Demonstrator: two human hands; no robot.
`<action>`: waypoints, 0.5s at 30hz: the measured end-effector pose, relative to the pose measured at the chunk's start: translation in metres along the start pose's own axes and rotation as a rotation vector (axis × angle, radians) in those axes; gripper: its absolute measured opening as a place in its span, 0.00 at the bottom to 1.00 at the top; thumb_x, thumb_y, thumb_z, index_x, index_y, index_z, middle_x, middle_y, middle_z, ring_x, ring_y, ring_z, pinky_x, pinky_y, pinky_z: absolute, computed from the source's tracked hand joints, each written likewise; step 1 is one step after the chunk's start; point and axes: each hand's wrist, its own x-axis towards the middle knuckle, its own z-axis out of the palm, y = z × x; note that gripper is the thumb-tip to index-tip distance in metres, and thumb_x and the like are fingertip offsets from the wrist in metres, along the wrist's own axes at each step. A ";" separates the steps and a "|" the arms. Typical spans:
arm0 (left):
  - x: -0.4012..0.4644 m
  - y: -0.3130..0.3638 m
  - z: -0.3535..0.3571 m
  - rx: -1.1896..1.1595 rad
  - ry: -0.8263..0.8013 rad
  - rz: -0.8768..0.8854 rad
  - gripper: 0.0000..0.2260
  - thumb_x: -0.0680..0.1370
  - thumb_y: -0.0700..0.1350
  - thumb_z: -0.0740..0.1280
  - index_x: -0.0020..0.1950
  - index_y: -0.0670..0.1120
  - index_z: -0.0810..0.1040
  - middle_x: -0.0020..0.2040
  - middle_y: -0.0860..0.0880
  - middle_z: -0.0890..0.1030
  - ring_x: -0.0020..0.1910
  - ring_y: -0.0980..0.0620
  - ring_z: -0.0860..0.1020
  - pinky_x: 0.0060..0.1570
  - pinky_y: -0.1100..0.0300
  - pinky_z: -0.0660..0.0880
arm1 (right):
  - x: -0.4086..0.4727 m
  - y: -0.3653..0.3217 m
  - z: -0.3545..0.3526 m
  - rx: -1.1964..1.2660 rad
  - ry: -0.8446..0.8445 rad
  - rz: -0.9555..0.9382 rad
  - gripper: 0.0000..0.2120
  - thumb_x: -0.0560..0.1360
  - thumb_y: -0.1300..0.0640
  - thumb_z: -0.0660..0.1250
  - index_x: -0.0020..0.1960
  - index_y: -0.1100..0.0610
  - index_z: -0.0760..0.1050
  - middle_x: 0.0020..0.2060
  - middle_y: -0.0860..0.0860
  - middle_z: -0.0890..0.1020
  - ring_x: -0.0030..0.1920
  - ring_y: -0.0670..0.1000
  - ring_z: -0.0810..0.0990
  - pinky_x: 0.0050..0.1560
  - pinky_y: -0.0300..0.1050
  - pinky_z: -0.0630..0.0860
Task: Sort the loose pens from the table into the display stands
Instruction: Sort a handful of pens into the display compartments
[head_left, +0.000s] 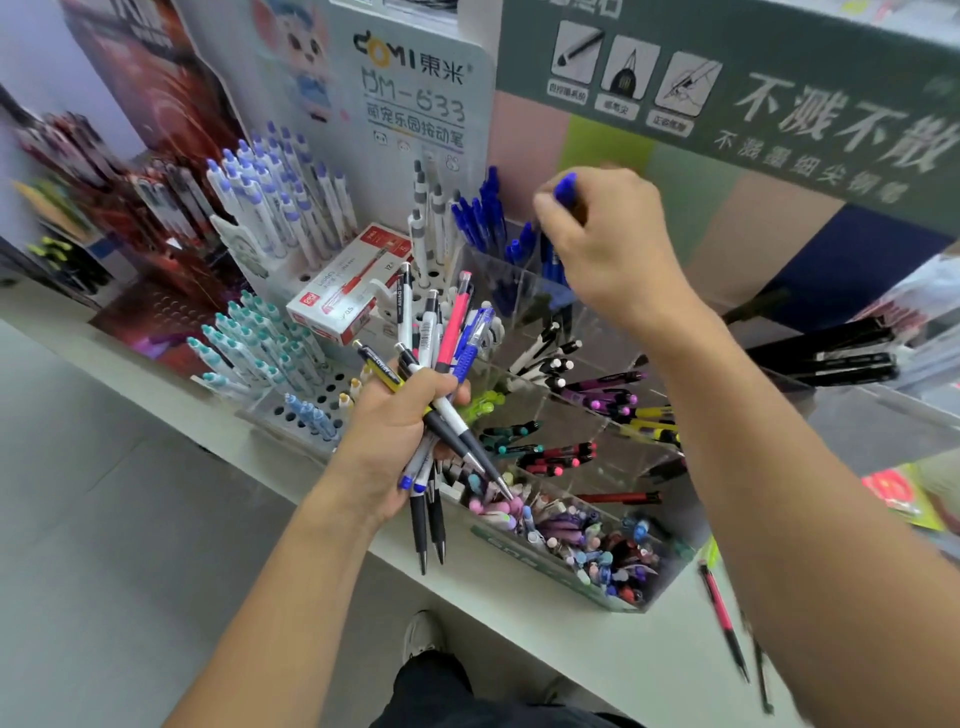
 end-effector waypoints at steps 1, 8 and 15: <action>0.000 -0.001 -0.001 0.028 0.003 0.007 0.12 0.79 0.36 0.64 0.36 0.42 0.79 0.36 0.44 0.79 0.29 0.52 0.73 0.23 0.63 0.70 | 0.007 -0.001 0.004 -0.089 -0.016 -0.017 0.09 0.80 0.57 0.66 0.47 0.61 0.81 0.42 0.54 0.83 0.44 0.54 0.78 0.51 0.52 0.75; -0.008 -0.004 -0.006 0.024 -0.017 -0.023 0.11 0.79 0.35 0.64 0.39 0.43 0.80 0.35 0.46 0.80 0.28 0.53 0.74 0.25 0.63 0.71 | 0.032 -0.008 0.020 -0.287 -0.178 0.072 0.15 0.80 0.53 0.69 0.39 0.61 0.77 0.32 0.55 0.76 0.32 0.56 0.72 0.34 0.46 0.69; -0.012 -0.003 -0.001 -0.020 -0.051 -0.044 0.06 0.80 0.34 0.62 0.47 0.41 0.78 0.34 0.46 0.82 0.30 0.51 0.77 0.29 0.60 0.76 | 0.011 -0.024 -0.011 -0.237 -0.123 0.049 0.25 0.82 0.41 0.61 0.36 0.60 0.73 0.32 0.53 0.77 0.33 0.55 0.74 0.35 0.46 0.71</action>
